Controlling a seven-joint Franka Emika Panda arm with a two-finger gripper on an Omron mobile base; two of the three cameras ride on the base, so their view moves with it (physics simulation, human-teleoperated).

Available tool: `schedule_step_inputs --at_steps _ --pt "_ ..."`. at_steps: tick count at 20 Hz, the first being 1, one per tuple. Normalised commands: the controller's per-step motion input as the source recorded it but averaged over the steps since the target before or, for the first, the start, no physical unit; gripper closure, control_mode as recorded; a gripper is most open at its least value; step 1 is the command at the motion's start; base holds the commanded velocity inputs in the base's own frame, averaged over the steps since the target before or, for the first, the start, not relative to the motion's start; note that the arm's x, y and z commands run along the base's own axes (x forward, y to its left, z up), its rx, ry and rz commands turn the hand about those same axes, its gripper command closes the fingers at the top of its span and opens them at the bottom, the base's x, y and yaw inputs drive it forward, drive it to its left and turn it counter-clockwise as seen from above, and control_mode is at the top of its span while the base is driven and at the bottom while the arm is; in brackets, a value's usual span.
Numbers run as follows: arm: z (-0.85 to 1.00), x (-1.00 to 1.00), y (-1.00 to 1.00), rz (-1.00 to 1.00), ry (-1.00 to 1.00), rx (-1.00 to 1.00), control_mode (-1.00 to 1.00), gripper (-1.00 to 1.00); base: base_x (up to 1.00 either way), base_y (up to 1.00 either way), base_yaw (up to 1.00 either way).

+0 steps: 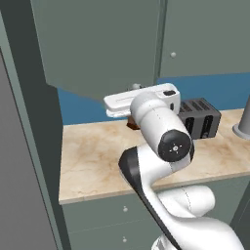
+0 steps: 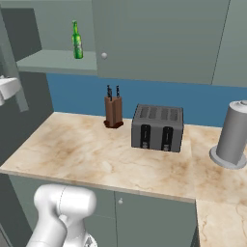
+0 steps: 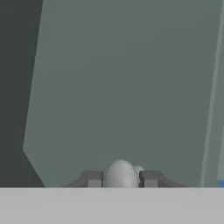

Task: Get the candle and the beer from the cabinet and move them to the dining counter.

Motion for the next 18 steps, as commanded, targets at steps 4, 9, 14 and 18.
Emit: schedule_step_inputs --at_steps 4,9,14,18 --pt "0.00 -0.40 0.50 0.00 0.00 -0.05 -1.00 1.00 0.00 0.00 0.00" --pt "0.00 -0.40 0.55 0.00 0.00 -0.06 -1.00 1.00 0.00 0.00 0.00" --pt "0.00 -0.39 0.56 0.00 0.00 -0.06 -1.00 1.00 0.00 0.00 0.00" --pt "0.00 -0.37 0.52 0.00 0.00 -0.04 -1.00 1.00 0.00 0.00 0.00"
